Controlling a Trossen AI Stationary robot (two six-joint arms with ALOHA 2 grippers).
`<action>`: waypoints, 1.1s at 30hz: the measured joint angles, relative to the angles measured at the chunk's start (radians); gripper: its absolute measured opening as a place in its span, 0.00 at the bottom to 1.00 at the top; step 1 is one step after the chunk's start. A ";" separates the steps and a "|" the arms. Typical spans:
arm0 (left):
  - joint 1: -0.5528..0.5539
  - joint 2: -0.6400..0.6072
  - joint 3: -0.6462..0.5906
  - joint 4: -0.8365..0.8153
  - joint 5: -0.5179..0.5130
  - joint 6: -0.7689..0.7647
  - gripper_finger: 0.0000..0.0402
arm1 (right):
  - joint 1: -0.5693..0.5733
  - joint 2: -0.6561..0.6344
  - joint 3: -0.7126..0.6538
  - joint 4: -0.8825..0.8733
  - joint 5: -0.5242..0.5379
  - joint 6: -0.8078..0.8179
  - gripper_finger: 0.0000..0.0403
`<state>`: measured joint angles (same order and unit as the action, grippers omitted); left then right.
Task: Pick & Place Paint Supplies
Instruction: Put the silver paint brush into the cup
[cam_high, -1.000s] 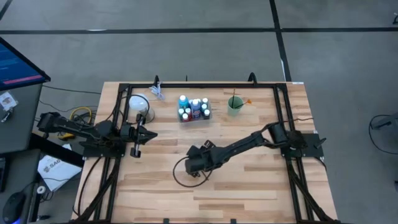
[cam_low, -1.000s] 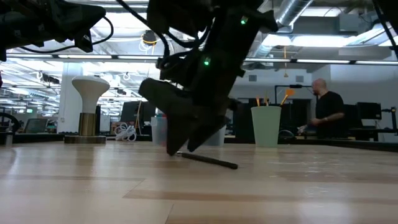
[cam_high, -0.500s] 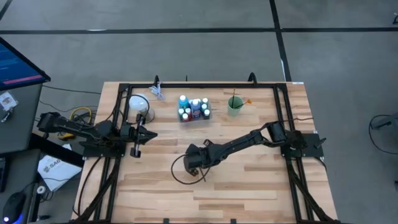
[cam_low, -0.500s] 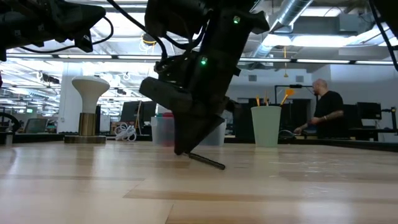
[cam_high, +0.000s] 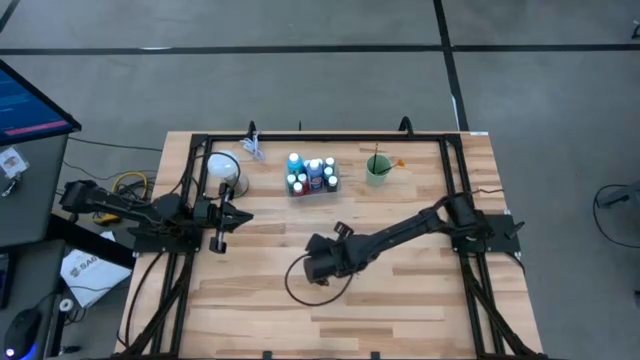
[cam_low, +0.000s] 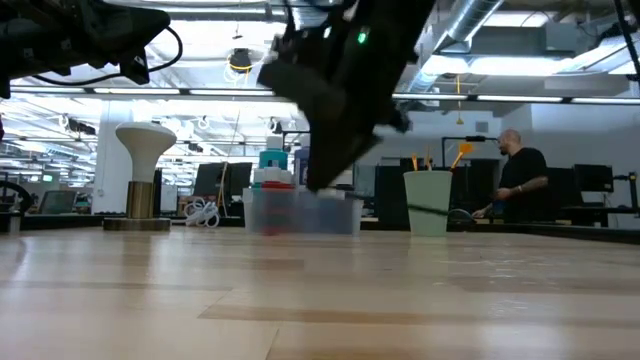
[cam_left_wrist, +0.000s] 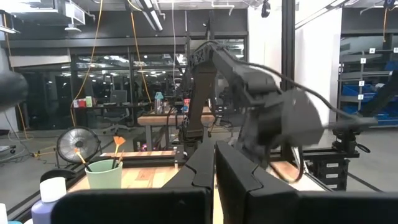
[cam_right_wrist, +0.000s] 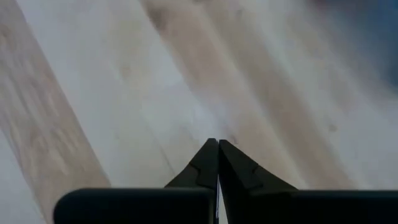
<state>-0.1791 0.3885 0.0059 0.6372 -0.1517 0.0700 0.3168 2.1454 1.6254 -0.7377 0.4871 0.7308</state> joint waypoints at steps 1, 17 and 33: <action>0.000 0.000 0.000 0.000 0.000 0.000 0.00 | 0.010 -0.014 0.000 -0.007 0.025 0.000 0.00; 0.000 0.000 0.000 0.000 0.000 0.000 0.00 | -0.006 -0.566 -0.167 -0.194 0.605 -0.099 0.00; 0.000 0.000 0.000 0.000 0.000 0.000 0.00 | -0.430 -1.069 -0.856 0.981 0.233 -0.835 0.00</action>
<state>-0.1791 0.3882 0.0061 0.6373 -0.1519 0.0700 -0.1128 1.0760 0.7689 0.2432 0.7197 -0.1039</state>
